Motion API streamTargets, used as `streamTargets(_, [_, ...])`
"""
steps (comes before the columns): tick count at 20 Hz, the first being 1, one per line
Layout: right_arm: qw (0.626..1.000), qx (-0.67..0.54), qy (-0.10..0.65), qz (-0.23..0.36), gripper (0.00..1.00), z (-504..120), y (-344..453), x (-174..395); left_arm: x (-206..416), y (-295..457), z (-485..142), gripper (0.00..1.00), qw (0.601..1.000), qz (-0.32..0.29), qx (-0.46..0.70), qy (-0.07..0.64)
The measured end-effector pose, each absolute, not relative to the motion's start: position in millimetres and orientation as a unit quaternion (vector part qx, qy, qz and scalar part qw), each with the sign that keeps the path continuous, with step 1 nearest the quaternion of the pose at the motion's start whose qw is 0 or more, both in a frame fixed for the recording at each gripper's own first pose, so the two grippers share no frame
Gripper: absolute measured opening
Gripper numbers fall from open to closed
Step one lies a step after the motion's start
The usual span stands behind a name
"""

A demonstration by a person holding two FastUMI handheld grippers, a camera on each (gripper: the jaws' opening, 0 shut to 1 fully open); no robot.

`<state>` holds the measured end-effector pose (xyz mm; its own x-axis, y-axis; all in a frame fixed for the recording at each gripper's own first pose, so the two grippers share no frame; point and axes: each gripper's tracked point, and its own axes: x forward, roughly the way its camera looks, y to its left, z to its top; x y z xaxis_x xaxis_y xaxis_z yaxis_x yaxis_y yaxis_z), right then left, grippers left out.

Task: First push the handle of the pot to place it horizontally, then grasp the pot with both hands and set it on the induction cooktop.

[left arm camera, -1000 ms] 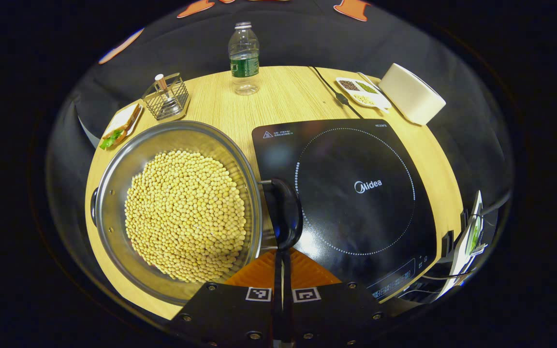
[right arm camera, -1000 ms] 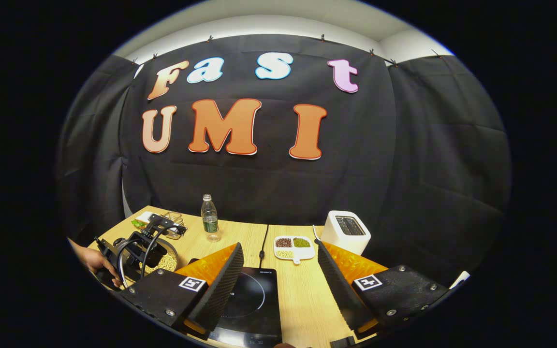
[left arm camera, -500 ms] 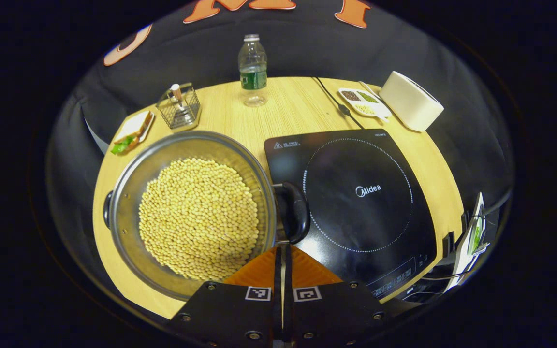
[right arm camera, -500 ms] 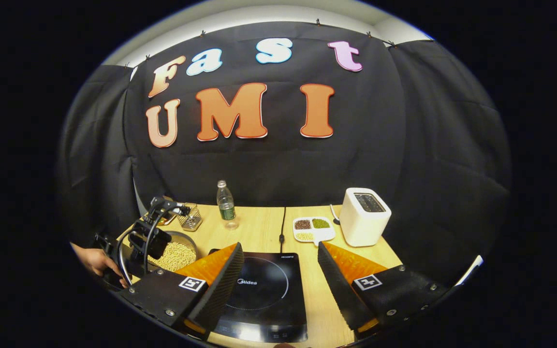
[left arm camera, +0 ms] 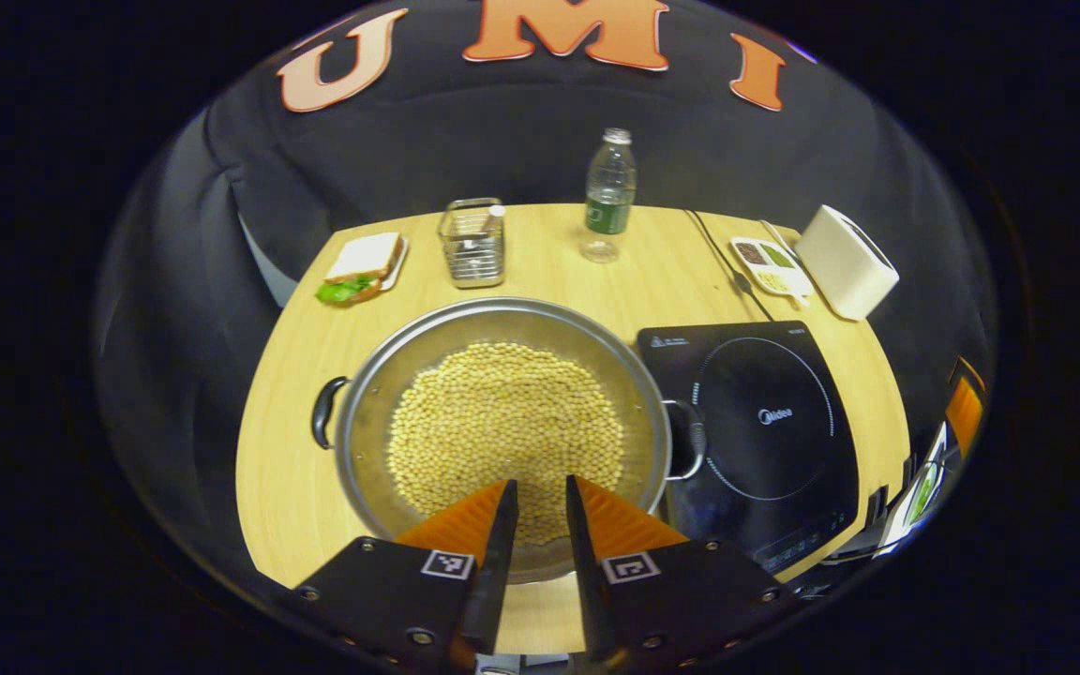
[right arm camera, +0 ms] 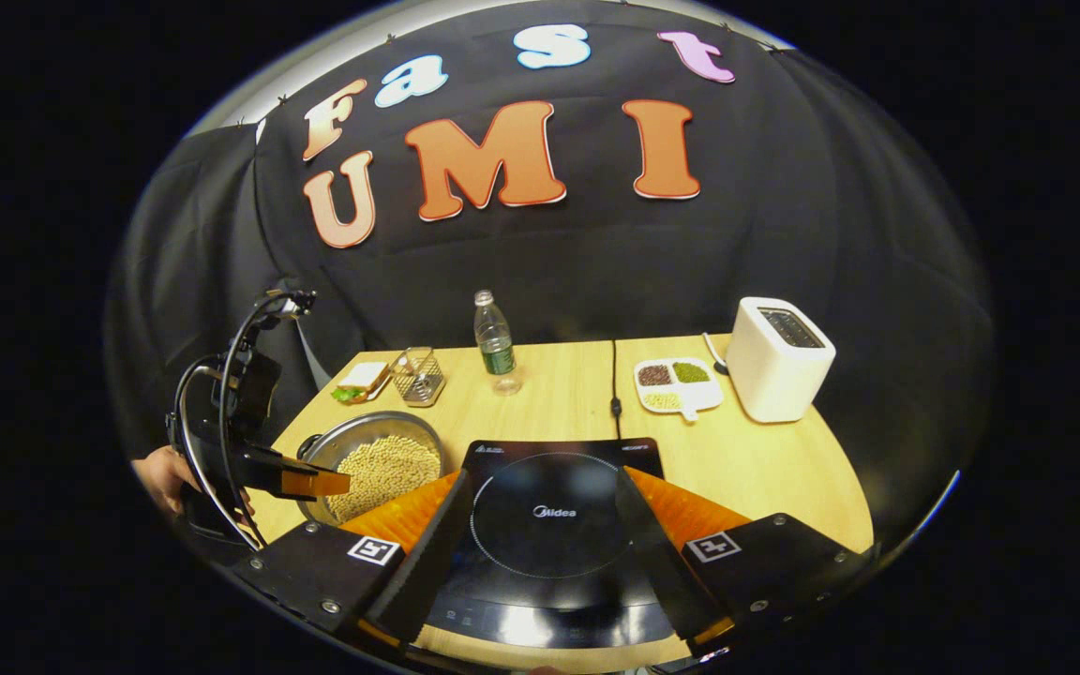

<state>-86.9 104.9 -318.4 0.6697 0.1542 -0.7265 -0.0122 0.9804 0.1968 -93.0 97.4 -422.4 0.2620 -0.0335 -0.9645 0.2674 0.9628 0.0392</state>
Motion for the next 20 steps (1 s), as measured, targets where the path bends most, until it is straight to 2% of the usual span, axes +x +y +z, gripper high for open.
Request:
streamTargets(1, [0.906,0.090,0.410,0.051,0.95,-322,114,-86,-91,109,-421,0.51,0.790,-0.086,0.093,0.600])
streamTargets(2, [0.904,0.091,0.415,0.057,0.95,-325,122,-84,-89,119,-419,0.59,0.790,-0.079,0.088,0.601])
streamTargets(3, [0.901,0.091,0.420,0.062,0.95,-326,131,-84,-86,131,-417,0.66,0.792,-0.070,0.085,0.600])
streamTargets(4, [0.898,0.092,0.426,0.067,0.95,-329,139,-83,-82,144,-416,0.68,0.794,-0.063,0.088,0.598])
streamTargets(5, [0.894,0.093,0.432,0.072,0.95,-334,147,-84,-78,157,-415,0.81,0.797,-0.053,0.094,0.594])
streamTargets(7, [0.888,0.094,0.444,0.079,0.94,-340,161,-84,-66,182,-411,0.89,0.804,-0.037,0.104,0.585])
streamTargets(12, [0.871,0.094,0.475,0.090,0.94,-359,195,-85,-47,224,-407,0.91,0.810,-0.027,0.100,0.576])
streamTargets(20, [0.827,0.109,0.542,0.101,0.95,-397,245,-91,-35,248,-425,0.89,0.811,-0.072,0.086,0.575])
